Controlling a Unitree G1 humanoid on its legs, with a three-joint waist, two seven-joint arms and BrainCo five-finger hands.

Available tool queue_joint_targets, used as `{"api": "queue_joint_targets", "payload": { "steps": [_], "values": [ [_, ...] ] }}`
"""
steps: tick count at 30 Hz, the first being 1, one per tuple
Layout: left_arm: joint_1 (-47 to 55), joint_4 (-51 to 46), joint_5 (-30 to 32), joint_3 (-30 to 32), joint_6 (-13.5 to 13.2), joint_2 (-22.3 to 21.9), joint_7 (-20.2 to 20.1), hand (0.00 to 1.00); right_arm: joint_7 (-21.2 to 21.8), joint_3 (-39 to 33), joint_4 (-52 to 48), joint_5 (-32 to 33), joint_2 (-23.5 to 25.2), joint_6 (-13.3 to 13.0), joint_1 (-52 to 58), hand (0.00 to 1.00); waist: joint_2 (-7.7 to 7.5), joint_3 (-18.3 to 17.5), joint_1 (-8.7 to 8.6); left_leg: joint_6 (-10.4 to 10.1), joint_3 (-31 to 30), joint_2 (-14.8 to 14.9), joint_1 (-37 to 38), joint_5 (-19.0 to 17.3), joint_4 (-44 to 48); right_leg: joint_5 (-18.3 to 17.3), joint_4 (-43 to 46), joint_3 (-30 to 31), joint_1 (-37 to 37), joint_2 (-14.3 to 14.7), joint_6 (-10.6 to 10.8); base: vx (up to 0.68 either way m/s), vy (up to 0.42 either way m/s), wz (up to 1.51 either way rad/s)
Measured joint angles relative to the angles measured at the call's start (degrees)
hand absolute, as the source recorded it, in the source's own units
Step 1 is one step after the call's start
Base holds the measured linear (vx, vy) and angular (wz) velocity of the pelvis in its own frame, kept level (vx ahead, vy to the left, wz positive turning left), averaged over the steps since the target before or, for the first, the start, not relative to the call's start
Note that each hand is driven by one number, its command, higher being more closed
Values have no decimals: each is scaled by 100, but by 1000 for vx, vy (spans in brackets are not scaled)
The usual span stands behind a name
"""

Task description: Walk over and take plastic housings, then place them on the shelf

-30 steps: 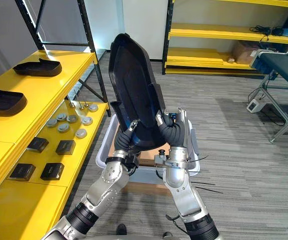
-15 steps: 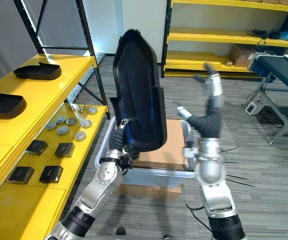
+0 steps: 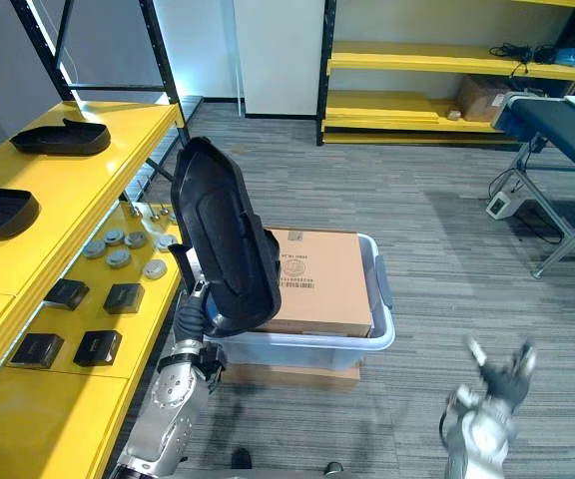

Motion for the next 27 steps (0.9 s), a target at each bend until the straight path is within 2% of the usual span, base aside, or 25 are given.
{"api": "queue_joint_targets", "payload": {
  "steps": [4,6,7,9,10,11,12,13,14,16,17,18,20,21,23,24,25,26,27],
  "values": [
    [266,-391,2,48,-82,0,-39,100,260,220,611,40,302,169,101,0,-35,125,16,21,-176,-22,61,-15,0,-96,52,-219,144,-5,-7,4,-26,27],
    [397,-572,1,57,-132,-8,-41,100,365,487,647,33,325,195,106,0,-56,184,73,32,-267,-24,1,-25,2,-178,169,-285,145,-12,5,-37,-28,36],
    [401,-625,1,56,-149,-18,-73,100,396,566,646,29,343,196,97,0,-81,224,181,35,-278,-22,-28,-27,4,-243,254,-384,141,-17,12,-24,-17,67],
    [387,-756,1,47,-171,-50,-144,100,447,730,636,-5,348,190,68,0,-106,313,209,54,-376,-74,-253,-38,132,-369,457,-818,137,-58,85,-19,-17,121],
    [382,-873,0,13,-186,-113,-155,100,447,730,635,-84,375,190,34,0,-80,366,208,271,-211,-81,-470,-190,262,-429,589,-1292,146,-149,84,-7,-14,177],
    [380,-927,-2,-25,-204,-157,-152,100,450,720,641,-111,392,191,32,0,-208,451,209,564,93,-100,-603,-395,340,-434,584,-1657,197,-272,86,20,51,226],
    [340,-949,-1,-29,-237,-213,-149,100,452,729,660,-179,409,192,1,0,-247,560,215,756,887,29,-810,-530,756,-465,619,-2107,276,-454,78,38,96,204],
    [316,-950,-5,-24,-240,-284,-132,100,450,721,641,-189,347,189,-57,0,-120,618,277,885,1650,245,-929,-649,1157,-550,730,-2404,341,-475,123,55,101,211],
    [323,-929,-5,-38,-242,-343,-129,100,454,728,643,-204,246,200,-135,0,-70,698,278,867,2391,470,-962,-662,1361,-705,940,-2795,480,-524,233,55,58,166],
    [316,-917,-9,-85,-258,-284,-141,100,456,747,642,-280,202,199,-223,0,-73,696,280,816,2972,506,-930,-697,1382,-744,984,-3219,639,-663,291,98,57,164],
    [300,-924,-49,-93,-328,-241,-149,100,452,756,659,-350,179,199,-365,0,-114,709,318,813,3061,425,-991,-694,1435,-842,982,-3394,718,-776,443,110,66,136],
    [302,-921,-67,-90,-354,-230,-148,100,453,774,701,-377,163,206,-469,0,-126,725,322,804,2991,348,-1026,-702,1472,-872,990,-3468,758,-827,489,95,88,99],
    [298,-918,-106,-92,-354,-186,-148,100,461,884,814,-469,139,259,-749,0,-187,744,348,816,2825,135,-1044,-888,1665,-922,1005,-3639,948,-983,462,111,131,68],
    [268,-918,-103,-160,-354,-188,-153,100,460,934,815,-579,178,278,-869,0,-209,757,362,841,2711,53,-1086,-1201,2030,-977,1338,-3756,1072,-1208,398,136,142,58],
    [213,-916,-73,-237,-353,-163,-152,100,468,974,806,-712,209,302,-902,0,-240,776,366,867,2526,-79,-1054,-1441,2284,-1015,2181,-3710,1070,-1586,183,217,201,68],
    [103,-911,13,-385,-352,-159,-162,100,469,978,808,-814,211,344,-879,0,-215,771,321,933,2315,-236,-919,-1610,2352,-812,3371,-3218,734,-1997,-591,248,214,75],
    [34,-898,14,-445,-353,-166,-154,100,471,995,813,-840,212,360,-867,0,-164,767,306,939,2216,-275,-831,-1654,2335,-844,3830,-2772,519,-2046,-713,258,187,85],
    [-113,-861,24,-459,-355,-112,-146,100,476,1125,819,-857,230,393,-855,0,-189,814,301,926,2006,-313,-657,-1669,2228,-1223,4387,-1813,44,-1750,-388,269,144,67],
    [-182,-788,82,-416,-373,-112,-102,100,478,1230,821,-856,258,398,-855,0,-213,839,304,916,1835,-354,-423,-1661,2050,-1531,4523,-1309,-333,-1407,-290,273,129,64]
  ]
}}
